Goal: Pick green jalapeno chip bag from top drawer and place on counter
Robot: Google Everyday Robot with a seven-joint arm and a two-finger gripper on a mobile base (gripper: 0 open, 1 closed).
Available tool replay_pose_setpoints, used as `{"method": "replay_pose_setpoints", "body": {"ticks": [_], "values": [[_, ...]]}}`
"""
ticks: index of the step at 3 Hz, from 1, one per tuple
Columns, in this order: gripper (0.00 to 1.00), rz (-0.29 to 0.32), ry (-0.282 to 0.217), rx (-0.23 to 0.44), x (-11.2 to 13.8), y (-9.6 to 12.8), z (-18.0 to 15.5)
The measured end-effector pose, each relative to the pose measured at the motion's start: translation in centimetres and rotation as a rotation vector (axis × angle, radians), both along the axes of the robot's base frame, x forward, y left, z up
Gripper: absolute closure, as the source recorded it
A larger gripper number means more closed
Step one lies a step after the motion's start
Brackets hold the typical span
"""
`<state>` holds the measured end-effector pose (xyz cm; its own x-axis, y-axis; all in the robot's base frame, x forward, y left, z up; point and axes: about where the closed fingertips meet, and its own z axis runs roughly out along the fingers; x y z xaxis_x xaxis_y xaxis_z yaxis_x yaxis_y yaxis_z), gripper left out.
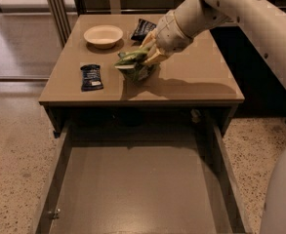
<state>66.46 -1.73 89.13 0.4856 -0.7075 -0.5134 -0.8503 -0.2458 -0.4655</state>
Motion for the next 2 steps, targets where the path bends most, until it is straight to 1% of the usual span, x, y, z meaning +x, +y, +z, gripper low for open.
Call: {"method": "replay_pose_setpoints", "body": {"ticks": [1,2], "values": [[1.0,-0.003,0.021,0.011,-0.58,-0.27,-0.77],[0.81,-0.003,0.022,0.011,-0.59,-0.27,-0.78]]}}
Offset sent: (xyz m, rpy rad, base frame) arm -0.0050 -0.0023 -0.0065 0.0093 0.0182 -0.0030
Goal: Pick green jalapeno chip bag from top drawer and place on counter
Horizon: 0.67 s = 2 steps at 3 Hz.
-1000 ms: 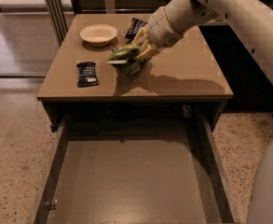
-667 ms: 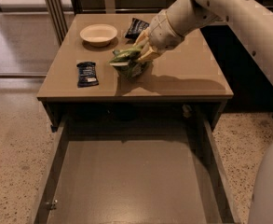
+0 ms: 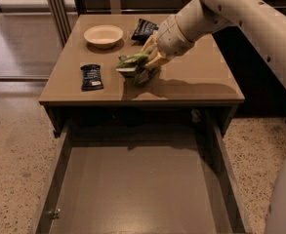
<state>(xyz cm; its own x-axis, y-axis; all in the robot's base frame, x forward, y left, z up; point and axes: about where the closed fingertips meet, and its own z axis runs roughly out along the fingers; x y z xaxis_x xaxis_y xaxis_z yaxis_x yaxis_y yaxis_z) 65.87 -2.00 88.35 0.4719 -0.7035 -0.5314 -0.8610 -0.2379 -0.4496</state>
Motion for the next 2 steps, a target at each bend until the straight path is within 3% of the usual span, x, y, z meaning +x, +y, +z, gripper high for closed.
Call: {"method": "replay_pose_setpoints", "body": {"ticks": [1,2], "values": [[0.58,0.0,0.0,0.0,0.0,0.0,0.0],[0.28,0.0,0.0,0.0,0.0,0.01,-0.01]]}}
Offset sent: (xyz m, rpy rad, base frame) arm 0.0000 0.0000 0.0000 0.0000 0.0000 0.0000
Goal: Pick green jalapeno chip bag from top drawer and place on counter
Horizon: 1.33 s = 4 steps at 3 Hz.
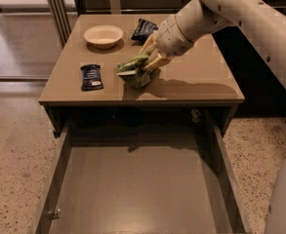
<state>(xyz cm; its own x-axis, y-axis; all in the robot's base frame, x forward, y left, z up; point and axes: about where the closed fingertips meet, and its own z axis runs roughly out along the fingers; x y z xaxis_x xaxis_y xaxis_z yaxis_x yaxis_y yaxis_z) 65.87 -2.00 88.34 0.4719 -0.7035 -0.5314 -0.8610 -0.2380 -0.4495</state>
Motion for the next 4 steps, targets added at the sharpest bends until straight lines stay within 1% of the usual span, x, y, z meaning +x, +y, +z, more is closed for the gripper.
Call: {"method": "replay_pose_setpoints", "body": {"ticks": [1,2,4], "values": [[0.04,0.0,0.0,0.0,0.0,0.0,0.0],[0.0,0.0,0.0,0.0,0.0,0.0,0.0],[0.0,-0.01,-0.003,-0.012,0.5,-0.13,0.48]]}}
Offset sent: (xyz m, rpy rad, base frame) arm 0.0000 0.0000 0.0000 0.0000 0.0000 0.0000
